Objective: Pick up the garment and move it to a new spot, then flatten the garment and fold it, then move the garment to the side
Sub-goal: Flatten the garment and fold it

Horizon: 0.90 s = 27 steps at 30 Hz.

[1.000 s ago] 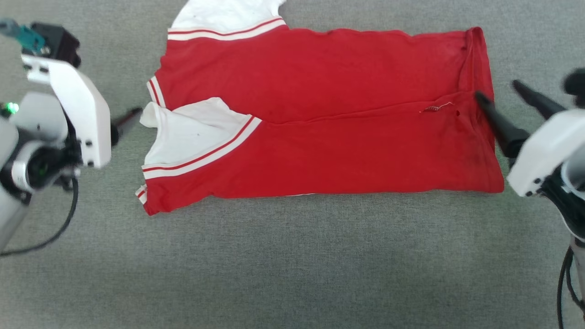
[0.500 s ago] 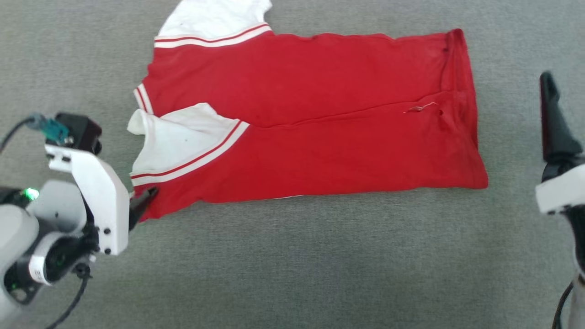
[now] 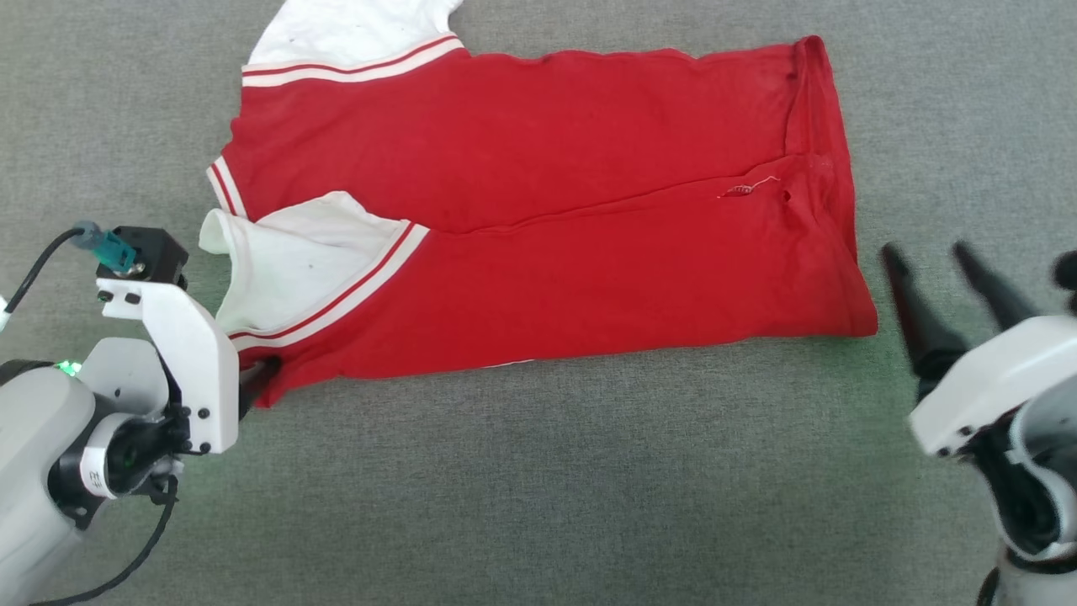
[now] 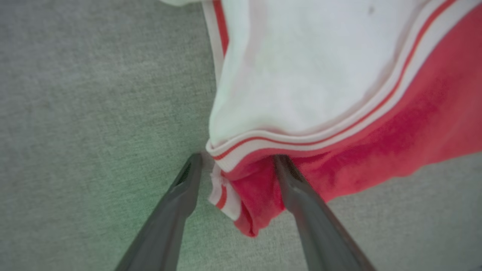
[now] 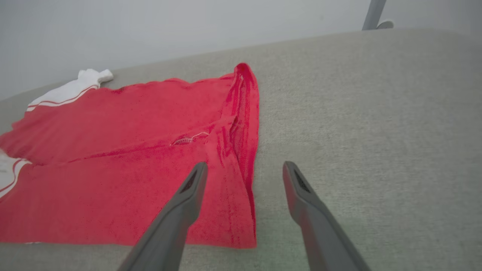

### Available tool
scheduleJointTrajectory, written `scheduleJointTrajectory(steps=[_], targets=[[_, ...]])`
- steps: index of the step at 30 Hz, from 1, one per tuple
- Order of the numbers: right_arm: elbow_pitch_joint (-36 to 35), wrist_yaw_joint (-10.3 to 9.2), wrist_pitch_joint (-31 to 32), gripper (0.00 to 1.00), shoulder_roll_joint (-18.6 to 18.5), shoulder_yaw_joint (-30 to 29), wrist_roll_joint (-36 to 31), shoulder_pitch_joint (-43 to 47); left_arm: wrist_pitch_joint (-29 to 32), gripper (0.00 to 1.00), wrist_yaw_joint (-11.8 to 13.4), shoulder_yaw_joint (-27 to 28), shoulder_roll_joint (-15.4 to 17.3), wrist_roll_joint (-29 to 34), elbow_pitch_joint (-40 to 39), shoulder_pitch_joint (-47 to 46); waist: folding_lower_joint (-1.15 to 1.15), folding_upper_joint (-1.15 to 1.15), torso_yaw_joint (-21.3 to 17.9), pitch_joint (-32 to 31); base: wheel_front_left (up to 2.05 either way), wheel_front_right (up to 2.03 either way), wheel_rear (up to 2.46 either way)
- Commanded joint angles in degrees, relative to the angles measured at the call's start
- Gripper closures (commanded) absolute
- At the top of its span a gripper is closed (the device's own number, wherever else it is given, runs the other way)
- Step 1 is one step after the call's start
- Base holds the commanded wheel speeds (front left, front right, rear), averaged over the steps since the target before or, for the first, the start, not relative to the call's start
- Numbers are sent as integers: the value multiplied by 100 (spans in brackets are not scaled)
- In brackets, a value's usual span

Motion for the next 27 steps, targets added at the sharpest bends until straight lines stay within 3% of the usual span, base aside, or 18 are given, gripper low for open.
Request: scheduleJointTrajectory(steps=[1,7,18,19,21,27], targets=[[82,-2,197,0,16,68,55,91,34,100,-122,-174,-239,-100,272,120,0,0,14,-6,0,0,0],[517,-2,840,0,-122,151,73,-76,36,100,-442,-314,-564,-40,651,50,0,0,125,-1,0,0,0],[1718,-1,1676,0,-492,465,-14,-670,-59,100,-679,-359,-902,34,883,-139,0,0,380,103,0,0,0],[1874,-1,1775,12,-525,553,23,-701,-69,100,-697,-366,-922,38,896,-146,0,0,404,113,0,0,0],[2130,0,1989,100,-593,743,113,-734,-91,100,-728,-357,-961,31,934,-164,0,0,448,124,0,0,0],[2110,-4,2355,100,-1089,971,482,-831,-148,100,-741,-231,-845,-77,908,-139,0,0,547,81,0,0,0]])
